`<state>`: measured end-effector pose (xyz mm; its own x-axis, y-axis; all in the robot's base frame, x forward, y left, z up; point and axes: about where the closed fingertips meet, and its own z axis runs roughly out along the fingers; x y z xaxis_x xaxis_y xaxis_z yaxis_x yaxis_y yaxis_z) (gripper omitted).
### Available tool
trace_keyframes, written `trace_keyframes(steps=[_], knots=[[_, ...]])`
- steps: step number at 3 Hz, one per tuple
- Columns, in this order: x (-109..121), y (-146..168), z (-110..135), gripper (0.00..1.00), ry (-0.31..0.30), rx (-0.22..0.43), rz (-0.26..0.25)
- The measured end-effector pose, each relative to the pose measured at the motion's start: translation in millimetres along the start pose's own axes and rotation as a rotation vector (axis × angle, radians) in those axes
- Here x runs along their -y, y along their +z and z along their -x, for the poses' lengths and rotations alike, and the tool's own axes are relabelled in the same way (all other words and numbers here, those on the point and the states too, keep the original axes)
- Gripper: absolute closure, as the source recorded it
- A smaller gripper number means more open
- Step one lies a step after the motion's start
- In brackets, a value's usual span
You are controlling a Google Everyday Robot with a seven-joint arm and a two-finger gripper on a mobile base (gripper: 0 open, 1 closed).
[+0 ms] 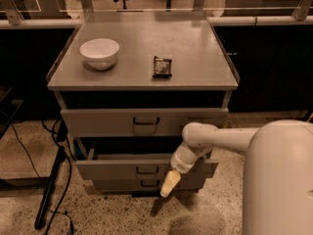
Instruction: Open middle drawer
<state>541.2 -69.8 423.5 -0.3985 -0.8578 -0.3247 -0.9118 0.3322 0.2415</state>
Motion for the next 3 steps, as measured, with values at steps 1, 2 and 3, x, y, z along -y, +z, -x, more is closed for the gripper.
trace_keyframes(steps=[1, 2, 3], knots=[[-1, -3, 1, 0.0, 0.0, 0.0, 0.0], [-32, -10, -27, 0.0, 0.02, -0.024, 0.037], [-34, -8, -27, 0.0, 0.011, -0.018, 0.047]])
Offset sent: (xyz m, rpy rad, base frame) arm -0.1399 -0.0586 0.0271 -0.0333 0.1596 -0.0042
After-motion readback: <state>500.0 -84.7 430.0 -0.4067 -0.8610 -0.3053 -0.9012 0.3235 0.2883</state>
